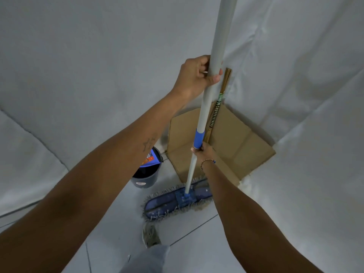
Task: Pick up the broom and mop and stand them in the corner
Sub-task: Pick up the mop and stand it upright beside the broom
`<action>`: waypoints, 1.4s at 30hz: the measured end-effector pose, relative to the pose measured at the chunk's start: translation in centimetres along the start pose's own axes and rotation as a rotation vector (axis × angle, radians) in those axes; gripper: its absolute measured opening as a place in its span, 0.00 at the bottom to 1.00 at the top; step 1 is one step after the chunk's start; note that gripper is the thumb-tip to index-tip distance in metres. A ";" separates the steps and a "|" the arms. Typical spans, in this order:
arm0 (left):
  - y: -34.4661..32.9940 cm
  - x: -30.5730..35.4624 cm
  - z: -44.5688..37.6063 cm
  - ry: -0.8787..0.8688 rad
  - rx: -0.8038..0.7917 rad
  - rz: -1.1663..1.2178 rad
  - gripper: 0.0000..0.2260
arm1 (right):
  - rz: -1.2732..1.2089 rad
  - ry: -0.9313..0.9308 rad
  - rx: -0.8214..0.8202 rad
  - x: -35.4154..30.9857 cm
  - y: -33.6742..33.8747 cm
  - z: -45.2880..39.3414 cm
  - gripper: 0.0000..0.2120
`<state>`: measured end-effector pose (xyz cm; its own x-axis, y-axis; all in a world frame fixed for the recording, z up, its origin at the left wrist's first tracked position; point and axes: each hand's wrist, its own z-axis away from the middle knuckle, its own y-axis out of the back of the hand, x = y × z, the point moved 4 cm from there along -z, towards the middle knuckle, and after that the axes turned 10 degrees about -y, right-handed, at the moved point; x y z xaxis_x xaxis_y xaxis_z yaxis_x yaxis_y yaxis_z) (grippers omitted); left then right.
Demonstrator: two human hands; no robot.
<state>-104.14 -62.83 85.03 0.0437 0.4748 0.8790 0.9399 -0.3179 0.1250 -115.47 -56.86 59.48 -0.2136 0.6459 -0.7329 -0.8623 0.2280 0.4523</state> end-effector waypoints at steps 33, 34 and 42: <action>-13.0 -30.4 -29.9 0.203 0.234 -0.082 0.19 | 0.263 0.066 -0.382 -8.3 8.8 -40.6 0.13; -12.5 -31.1 -30.8 0.208 0.239 -0.085 0.19 | 0.274 0.082 -0.390 -8.8 8.4 -41.4 0.13; -10.0 -35.9 -34.5 0.246 0.247 -0.139 0.19 | 0.338 0.099 -0.362 -10.7 5.9 -45.3 0.15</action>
<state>-126.81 -105.05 68.07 -0.1445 0.2786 0.9495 0.9858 -0.0424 0.1625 -139.04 -95.45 46.97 -0.5356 0.5636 -0.6289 -0.8377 -0.2602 0.4802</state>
